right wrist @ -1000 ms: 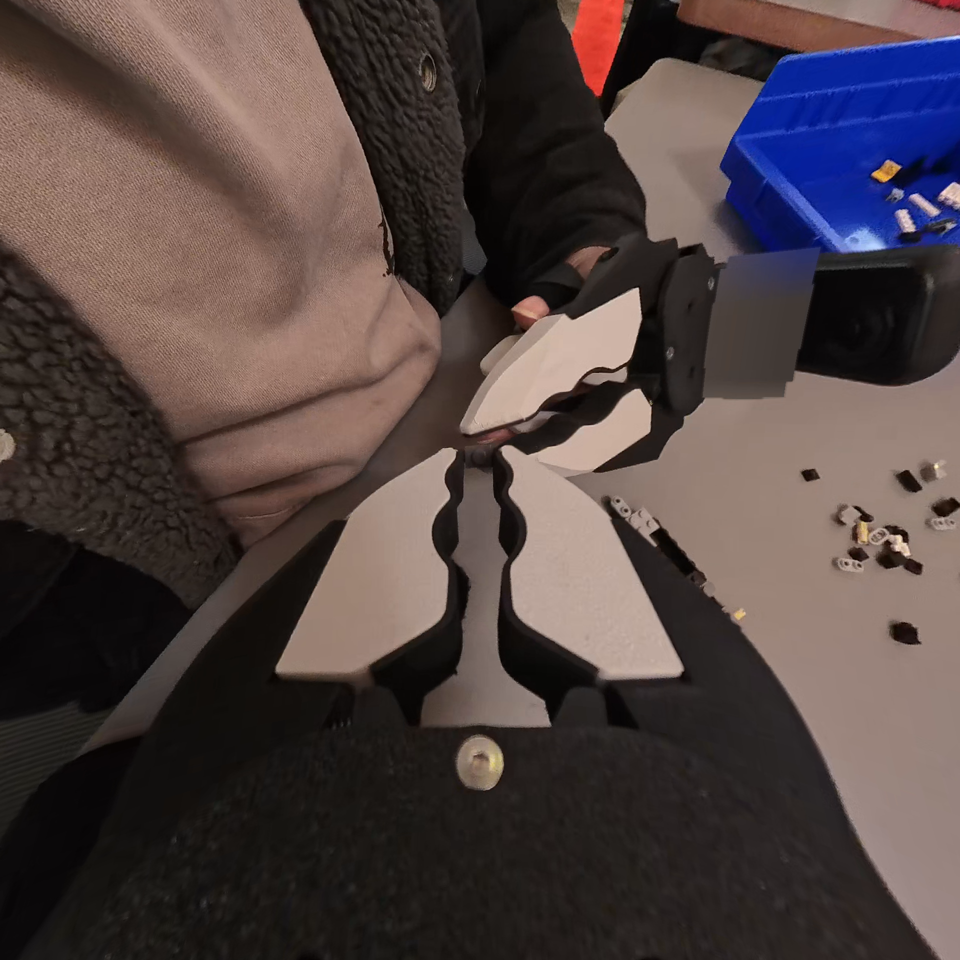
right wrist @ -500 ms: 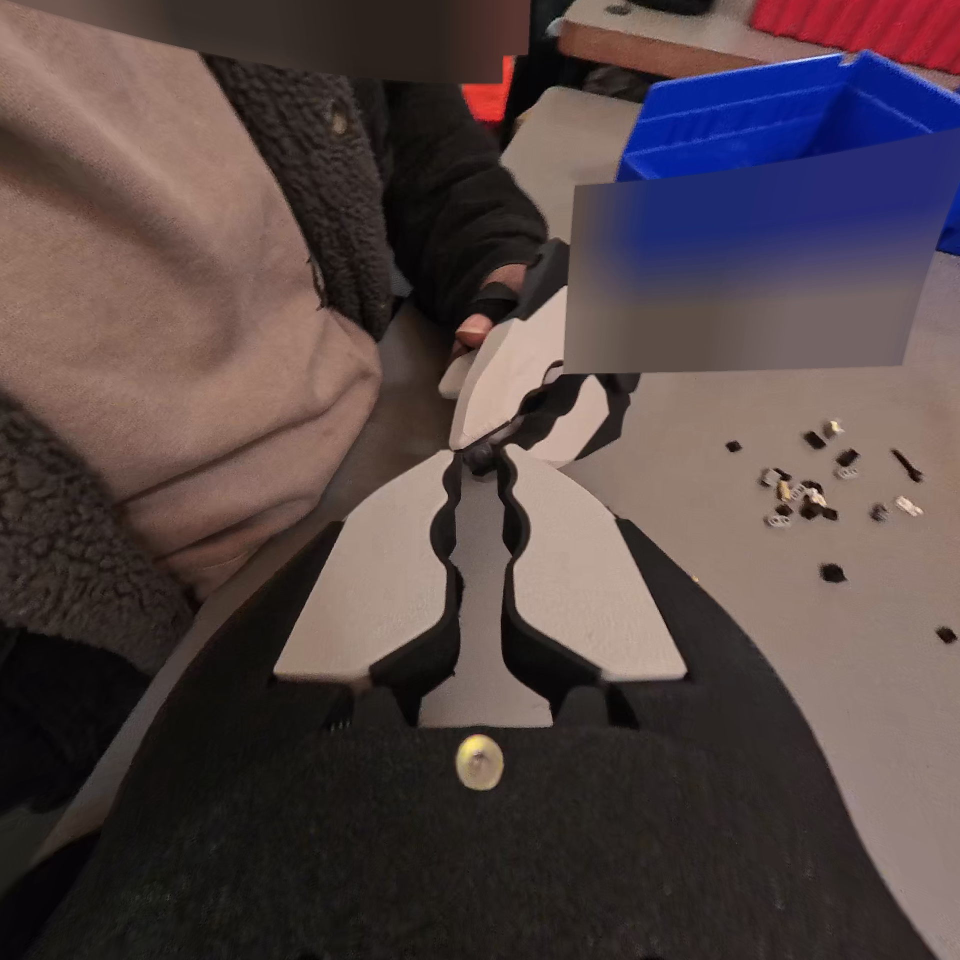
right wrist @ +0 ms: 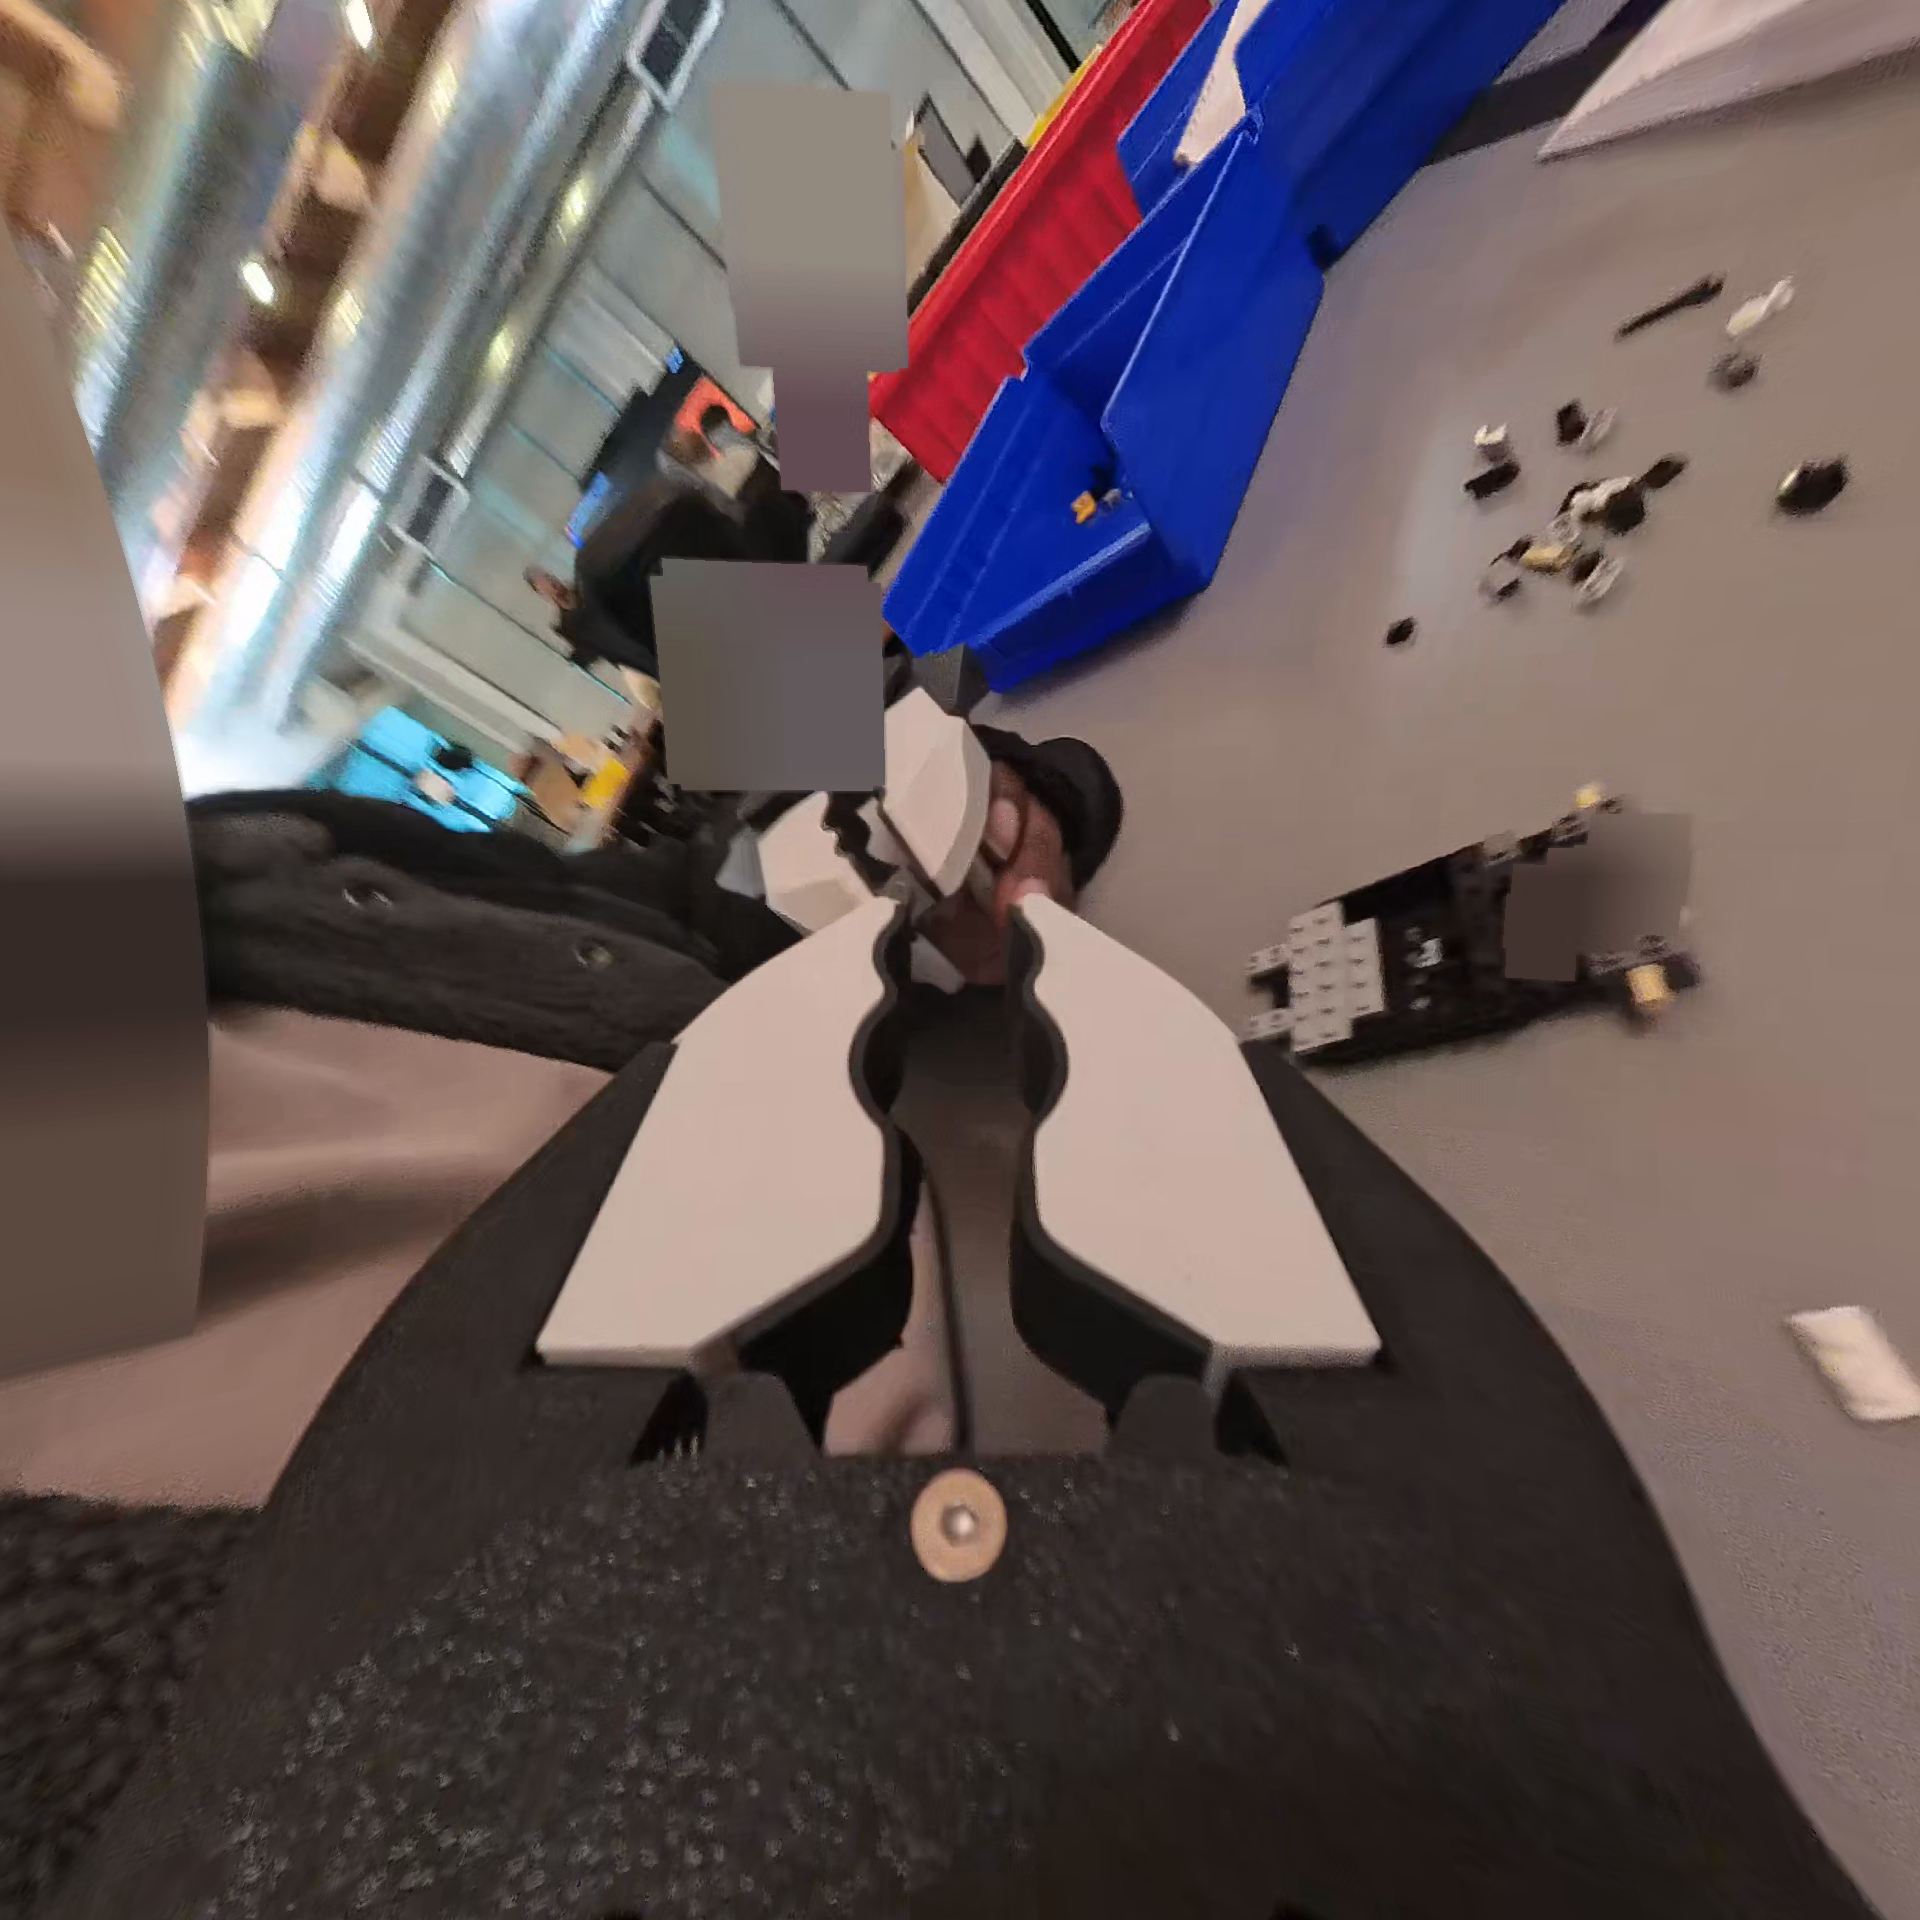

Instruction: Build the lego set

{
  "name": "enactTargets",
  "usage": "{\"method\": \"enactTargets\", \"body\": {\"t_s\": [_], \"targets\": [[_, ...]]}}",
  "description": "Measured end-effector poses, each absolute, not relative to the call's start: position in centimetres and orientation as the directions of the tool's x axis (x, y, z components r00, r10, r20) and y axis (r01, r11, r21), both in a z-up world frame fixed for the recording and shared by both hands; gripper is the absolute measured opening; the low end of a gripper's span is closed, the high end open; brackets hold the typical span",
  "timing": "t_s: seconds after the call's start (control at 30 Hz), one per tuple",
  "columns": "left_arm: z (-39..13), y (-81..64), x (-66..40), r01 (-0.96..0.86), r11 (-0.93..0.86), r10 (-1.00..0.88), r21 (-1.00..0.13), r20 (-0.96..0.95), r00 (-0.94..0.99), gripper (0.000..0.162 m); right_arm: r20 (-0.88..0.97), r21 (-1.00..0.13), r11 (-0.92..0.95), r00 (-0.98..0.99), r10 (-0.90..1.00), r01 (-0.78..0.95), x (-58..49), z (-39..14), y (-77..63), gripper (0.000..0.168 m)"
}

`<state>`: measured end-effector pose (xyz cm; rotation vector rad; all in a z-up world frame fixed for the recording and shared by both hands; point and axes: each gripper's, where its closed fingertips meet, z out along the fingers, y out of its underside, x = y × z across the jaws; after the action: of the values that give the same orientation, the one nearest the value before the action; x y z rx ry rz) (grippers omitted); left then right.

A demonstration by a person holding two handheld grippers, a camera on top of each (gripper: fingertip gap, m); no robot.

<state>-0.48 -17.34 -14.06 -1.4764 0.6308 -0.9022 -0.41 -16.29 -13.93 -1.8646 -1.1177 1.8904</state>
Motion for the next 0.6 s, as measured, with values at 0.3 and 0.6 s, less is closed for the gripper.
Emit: {"method": "enactTargets", "body": {"t_s": [0.3, 0.6], "targets": [[-15.2, -16.4, -1.1, -0.185, 0.098, -0.686, -0.978, -0.201, 0.699, 0.008, -0.817, -0.555, -0.748, -0.072, 0.571, 0.365, -1.8, -14.7, -17.2, 0.013], [-16.0, -16.0, -1.5, -0.327, 0.14, -0.626, -0.934, -0.34, 0.702, 0.01, -0.82, -0.549, -0.756, -0.056, 0.569, 0.358, -2.2, -15.6, -16.7, 0.008]]}}
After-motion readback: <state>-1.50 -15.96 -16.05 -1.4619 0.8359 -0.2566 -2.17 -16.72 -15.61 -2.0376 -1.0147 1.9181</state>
